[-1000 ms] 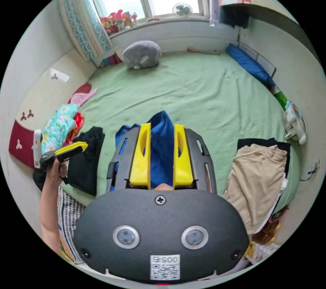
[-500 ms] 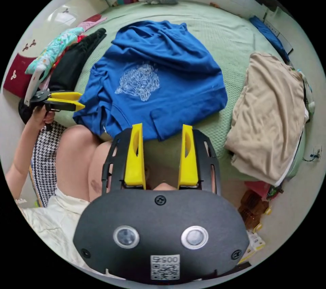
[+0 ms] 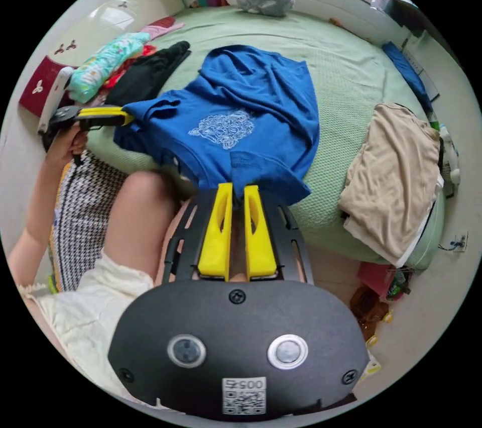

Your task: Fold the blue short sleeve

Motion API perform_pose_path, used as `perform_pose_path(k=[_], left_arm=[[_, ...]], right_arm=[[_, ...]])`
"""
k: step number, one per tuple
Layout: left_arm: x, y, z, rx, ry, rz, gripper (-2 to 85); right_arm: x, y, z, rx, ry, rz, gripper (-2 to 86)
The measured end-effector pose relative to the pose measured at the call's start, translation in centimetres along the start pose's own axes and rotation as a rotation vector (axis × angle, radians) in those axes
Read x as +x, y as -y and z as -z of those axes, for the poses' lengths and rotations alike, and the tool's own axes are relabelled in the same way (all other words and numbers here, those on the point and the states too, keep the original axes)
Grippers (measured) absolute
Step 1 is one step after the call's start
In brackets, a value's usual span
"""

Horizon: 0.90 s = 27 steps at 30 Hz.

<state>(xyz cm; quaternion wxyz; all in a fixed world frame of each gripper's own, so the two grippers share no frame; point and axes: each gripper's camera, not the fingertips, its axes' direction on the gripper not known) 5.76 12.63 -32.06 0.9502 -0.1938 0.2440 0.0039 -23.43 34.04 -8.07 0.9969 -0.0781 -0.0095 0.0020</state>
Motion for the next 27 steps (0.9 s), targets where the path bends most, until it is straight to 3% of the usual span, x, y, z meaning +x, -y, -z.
perform_pose_path(k=[4, 6, 9, 15, 18, 22, 25, 27], left_arm=[[-2.0, -1.5, 3.4, 0.008, -0.070, 0.011, 5.2], [-2.7, -2.5, 5.0, 0.008, -0.073, 0.021, 5.1], [-2.8, -3.7, 6.2, -0.029, -0.003, -0.005, 5.2], [-3.2, -5.5, 8.2, -0.028, 0.027, 0.007, 5.1], [-3.6, -6.1, 9.9, -0.013, 0.031, 0.020, 4.7], [-4.5, -6.4, 13.0, 0.029, 0.138, 0.057, 2.5], [-5.7, -6.2, 14.9, 0.049, 0.052, 0.074, 1.6], [-5.9, -6.1, 14.6, 0.009, 0.092, 0.076, 1.3]], right_arm=[[-4.0, -1.5, 1.4, -0.050, 0.164, 0.107, 0.7], [-7.7, -1.9, 1.0, -0.099, 0.221, 0.261, 3.5], [-9.8, -0.9, 1.5, -0.009, 0.172, 0.377, 9.8], [-10.5, 6.3, -0.1, 0.128, 0.044, 0.455, 13.7], [-10.0, 10.7, -3.5, 0.075, -0.107, 0.415, 14.3], [-6.8, 15.1, -6.9, 0.004, -0.114, 0.281, 14.4], [-3.7, 17.3, -9.1, -0.037, -0.105, 0.178, 14.5], [-2.0, 18.2, -11.4, -0.110, -0.182, 0.123, 14.1]])
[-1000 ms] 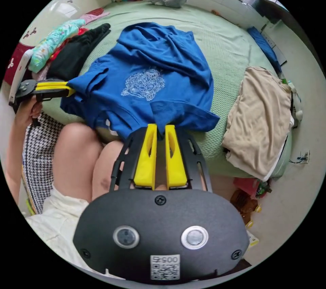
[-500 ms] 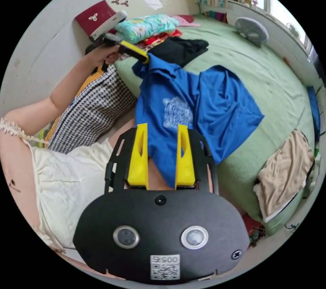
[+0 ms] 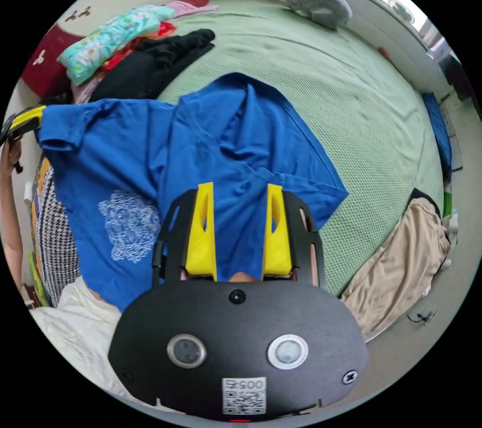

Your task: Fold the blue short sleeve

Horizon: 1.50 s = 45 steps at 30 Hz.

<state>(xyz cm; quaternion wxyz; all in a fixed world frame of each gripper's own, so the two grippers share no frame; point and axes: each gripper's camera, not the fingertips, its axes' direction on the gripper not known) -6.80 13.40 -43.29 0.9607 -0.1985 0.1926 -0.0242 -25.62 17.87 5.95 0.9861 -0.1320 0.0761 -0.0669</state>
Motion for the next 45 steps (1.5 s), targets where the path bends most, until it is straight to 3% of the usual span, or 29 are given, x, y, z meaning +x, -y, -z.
perform_pose_path(k=[3, 7, 9, 14, 19, 25, 27, 33, 37, 39, 41, 45], left_arm=[[0.5, -0.2, -1.2, -0.055, 0.061, -0.011, 1.0], [0.8, -0.4, -1.2, -0.058, 0.067, 0.010, 1.0], [0.9, -0.6, -0.1, -0.044, 0.067, 0.014, 0.9], [1.3, -1.4, 2.4, 0.008, 0.058, 0.026, 0.9], [2.2, -2.2, 3.9, 0.022, 0.013, 0.019, 0.9], [4.5, -2.6, 6.1, 0.040, -0.004, -0.049, 1.0], [5.7, -2.7, 7.1, 0.047, 0.020, -0.085, 1.0], [8.3, -3.1, 9.4, 0.044, 0.037, -0.167, 1.1], [9.2, -3.6, 10.7, 0.045, 0.058, -0.203, 1.4], [9.3, -4.0, 11.4, 0.051, 0.071, -0.201, 1.9], [8.9, -4.4, 11.6, 0.059, 0.078, -0.181, 2.6], [7.9, -6.4, 12.1, 0.115, 0.147, -0.072, 7.2]], right_arm=[[0.5, -0.2, -2.8, -0.108, -0.111, -0.039, 11.1], [1.5, -1.7, -1.2, -0.027, -0.065, -0.140, -0.1], [3.3, -3.5, 1.0, 0.034, -0.079, -0.224, -1.2], [7.2, -7.9, 2.8, -0.037, -0.264, -0.371, -1.5], [7.6, -11.2, 3.1, -0.069, -0.263, -0.407, 0.1], [-0.5, -10.0, 8.3, 0.205, -0.029, -0.070, 11.0], [-6.0, -8.6, 10.4, 0.318, 0.094, 0.174, 14.6], [-19.3, -3.7, 10.8, 0.318, 0.161, 0.636, 17.8], [-23.7, -1.4, 10.2, 0.262, 0.193, 0.765, 15.9], [-25.0, -0.8, 9.8, 0.239, 0.171, 0.788, 8.8], [-25.1, -0.8, 10.0, 0.246, 0.176, 0.768, 1.9], [-23.7, -1.3, 11.0, 0.285, 0.133, 0.656, -0.2]])
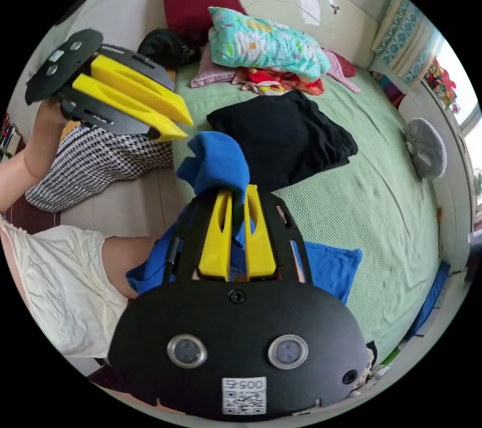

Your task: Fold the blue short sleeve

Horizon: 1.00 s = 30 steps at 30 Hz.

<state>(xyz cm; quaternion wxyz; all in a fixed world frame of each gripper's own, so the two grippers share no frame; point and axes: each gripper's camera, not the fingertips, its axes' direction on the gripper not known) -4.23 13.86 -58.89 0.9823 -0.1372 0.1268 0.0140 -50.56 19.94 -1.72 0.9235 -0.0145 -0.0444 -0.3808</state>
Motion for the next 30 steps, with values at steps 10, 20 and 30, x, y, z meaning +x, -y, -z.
perform_pose_path(k=[10, 20, 30], left_arm=[[6.4, -4.6, -6.3, -0.042, -0.499, 0.112, 14.2], [11.6, -3.9, -7.6, -0.099, -0.468, 0.113, 4.9], [5.5, 1.8, -0.4, 0.003, -0.145, 0.117, 1.3]], right_arm=[[0.0, -1.7, 4.0, 0.043, -0.080, -0.097, -0.4], [-3.2, -2.7, 6.4, 0.059, -0.136, -0.099, -0.4], [0.4, -5.3, 12.0, 0.183, -0.307, -0.394, -0.3]])
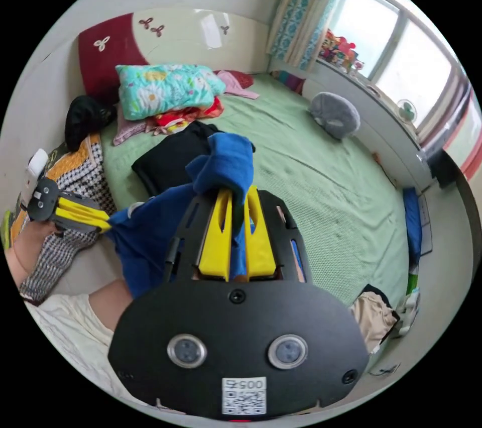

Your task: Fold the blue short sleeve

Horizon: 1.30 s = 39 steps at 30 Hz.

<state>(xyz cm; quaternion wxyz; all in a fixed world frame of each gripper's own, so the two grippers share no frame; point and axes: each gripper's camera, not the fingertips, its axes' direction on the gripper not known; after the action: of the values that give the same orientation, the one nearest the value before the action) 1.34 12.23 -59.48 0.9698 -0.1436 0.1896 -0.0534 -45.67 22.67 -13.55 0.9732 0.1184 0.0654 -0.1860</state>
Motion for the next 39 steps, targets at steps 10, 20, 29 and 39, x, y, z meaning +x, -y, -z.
perform_pose_path(k=[10, 20, 29, 39], left_arm=[[3.7, 9.9, 7.1, 0.158, 0.303, -0.106, 1.2], [10.8, 16.2, 11.7, 0.239, 0.315, -0.158, 1.4], [12.7, 24.2, 8.9, 0.186, 0.234, -0.090, 2.4], [11.0, 30.7, -9.3, -0.038, 0.181, 0.093, 10.6]], right_arm=[[4.6, -0.5, 9.6, 0.244, -0.073, -0.217, -0.5], [5.5, -0.1, 19.9, 0.300, -0.270, -0.258, -0.6], [11.0, 4.5, 18.9, 0.141, -0.376, -0.382, -0.5], [23.5, 6.3, 0.6, -0.228, -0.250, -0.594, 18.6]])
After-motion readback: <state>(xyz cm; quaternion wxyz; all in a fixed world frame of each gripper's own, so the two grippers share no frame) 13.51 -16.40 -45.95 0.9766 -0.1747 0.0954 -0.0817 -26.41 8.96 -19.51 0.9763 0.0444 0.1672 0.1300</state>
